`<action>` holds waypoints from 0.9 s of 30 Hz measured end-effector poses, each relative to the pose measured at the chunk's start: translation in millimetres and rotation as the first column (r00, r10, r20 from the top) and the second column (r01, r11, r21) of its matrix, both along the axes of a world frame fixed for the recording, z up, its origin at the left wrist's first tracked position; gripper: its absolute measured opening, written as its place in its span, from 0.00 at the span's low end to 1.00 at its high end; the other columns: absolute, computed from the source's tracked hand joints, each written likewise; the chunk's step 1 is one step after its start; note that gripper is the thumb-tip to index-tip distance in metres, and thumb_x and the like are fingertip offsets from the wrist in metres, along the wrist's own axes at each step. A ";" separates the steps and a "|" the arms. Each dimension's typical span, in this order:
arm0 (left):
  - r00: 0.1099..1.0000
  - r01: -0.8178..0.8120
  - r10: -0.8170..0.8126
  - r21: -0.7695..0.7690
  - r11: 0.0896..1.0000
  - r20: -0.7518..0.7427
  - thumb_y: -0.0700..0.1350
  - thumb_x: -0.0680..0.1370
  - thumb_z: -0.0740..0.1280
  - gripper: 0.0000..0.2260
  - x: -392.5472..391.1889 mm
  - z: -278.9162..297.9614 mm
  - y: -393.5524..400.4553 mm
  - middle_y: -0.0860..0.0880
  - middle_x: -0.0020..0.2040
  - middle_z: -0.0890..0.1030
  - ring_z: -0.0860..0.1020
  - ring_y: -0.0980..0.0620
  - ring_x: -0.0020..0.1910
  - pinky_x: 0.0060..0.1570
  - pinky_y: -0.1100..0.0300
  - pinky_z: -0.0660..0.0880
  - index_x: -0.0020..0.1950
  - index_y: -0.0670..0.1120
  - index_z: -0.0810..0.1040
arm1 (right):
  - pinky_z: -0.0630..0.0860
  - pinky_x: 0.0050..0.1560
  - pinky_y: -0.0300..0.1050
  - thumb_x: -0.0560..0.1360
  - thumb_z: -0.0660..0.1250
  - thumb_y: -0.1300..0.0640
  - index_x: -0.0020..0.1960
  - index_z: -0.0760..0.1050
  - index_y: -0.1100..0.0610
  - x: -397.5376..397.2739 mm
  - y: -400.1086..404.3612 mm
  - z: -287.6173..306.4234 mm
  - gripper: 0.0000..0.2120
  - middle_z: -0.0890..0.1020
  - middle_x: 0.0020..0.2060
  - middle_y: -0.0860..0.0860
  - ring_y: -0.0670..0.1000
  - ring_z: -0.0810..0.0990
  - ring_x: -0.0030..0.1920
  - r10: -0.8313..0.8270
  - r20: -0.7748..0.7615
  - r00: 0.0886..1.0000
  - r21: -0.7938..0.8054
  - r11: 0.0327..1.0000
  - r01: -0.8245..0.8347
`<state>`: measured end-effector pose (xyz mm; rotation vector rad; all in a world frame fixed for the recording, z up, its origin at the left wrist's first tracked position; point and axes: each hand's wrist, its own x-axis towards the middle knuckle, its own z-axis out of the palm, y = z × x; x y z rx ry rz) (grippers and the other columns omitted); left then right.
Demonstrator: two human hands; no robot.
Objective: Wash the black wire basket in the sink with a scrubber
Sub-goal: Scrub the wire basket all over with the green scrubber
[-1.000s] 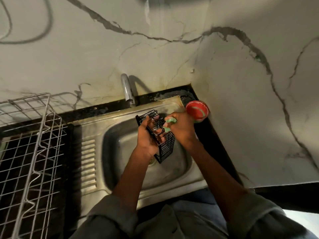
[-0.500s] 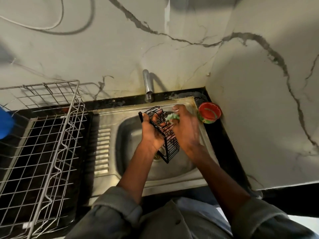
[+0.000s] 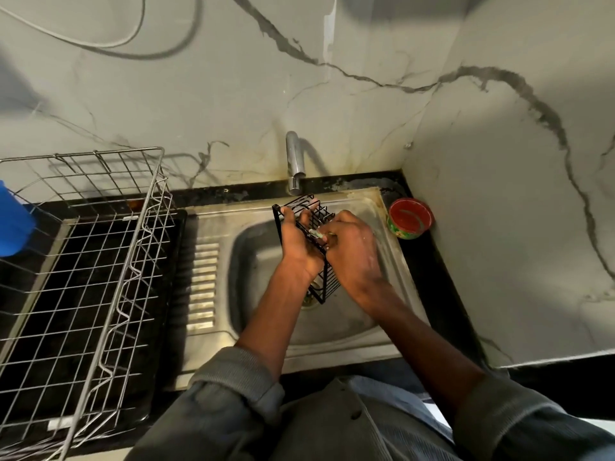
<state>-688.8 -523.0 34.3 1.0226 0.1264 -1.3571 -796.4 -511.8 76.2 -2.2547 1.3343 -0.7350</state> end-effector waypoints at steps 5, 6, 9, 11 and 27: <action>1.000 -0.010 0.009 -0.035 0.999 -0.024 0.71 0.82 0.53 0.33 0.4 7.9 -0.7 0.39 0.54 0.81 0.80 0.45 0.48 0.46 0.54 0.76 0.63 0.48 0.84 | 0.78 0.58 0.46 0.73 0.72 0.68 0.62 0.83 0.55 -7.3 -6.2 2.8 0.19 0.84 0.54 0.52 0.52 0.78 0.54 -0.073 -0.031 0.997 -0.082 0.994 0.071; 1.000 -0.007 0.006 -0.041 0.999 -0.022 0.71 0.82 0.53 0.32 0.2 8.9 -1.0 0.38 0.56 0.82 0.80 0.43 0.50 0.49 0.53 0.77 0.64 0.49 0.83 | 0.78 0.57 0.46 0.74 0.72 0.66 0.60 0.84 0.54 -6.3 -3.0 3.2 0.17 0.83 0.52 0.51 0.51 0.77 0.54 -0.030 -0.050 0.998 -0.080 0.996 0.026; 0.997 -0.012 0.008 -0.056 0.998 -0.071 0.72 0.81 0.55 0.30 0.1 8.1 2.4 0.33 0.61 0.82 0.81 0.37 0.58 0.66 0.44 0.75 0.59 0.49 0.83 | 0.79 0.53 0.45 0.74 0.73 0.66 0.53 0.86 0.55 -1.8 6.1 4.2 0.11 0.81 0.49 0.50 0.50 0.78 0.51 0.171 -0.088 0.981 -0.037 0.984 -0.174; 0.997 -0.017 0.013 -0.057 0.998 -0.074 0.72 0.81 0.54 0.31 -0.2 12.2 4.7 0.34 0.62 0.81 0.81 0.37 0.58 0.67 0.42 0.75 0.61 0.49 0.83 | 0.78 0.51 0.43 0.73 0.73 0.66 0.53 0.85 0.53 -5.4 -5.2 7.4 0.12 0.81 0.50 0.49 0.50 0.80 0.50 0.086 -0.080 0.993 0.001 0.996 -0.086; 0.999 -0.042 0.042 -0.002 0.999 0.025 0.75 0.80 0.49 0.35 -3.3 20.7 8.6 0.37 0.54 0.86 0.84 0.39 0.52 0.49 0.48 0.80 0.67 0.54 0.83 | 0.73 0.47 0.26 0.74 0.72 0.67 0.53 0.86 0.52 -13.9 -14.6 2.6 0.13 0.85 0.52 0.48 0.43 0.81 0.49 -0.053 0.051 0.997 0.047 0.998 0.050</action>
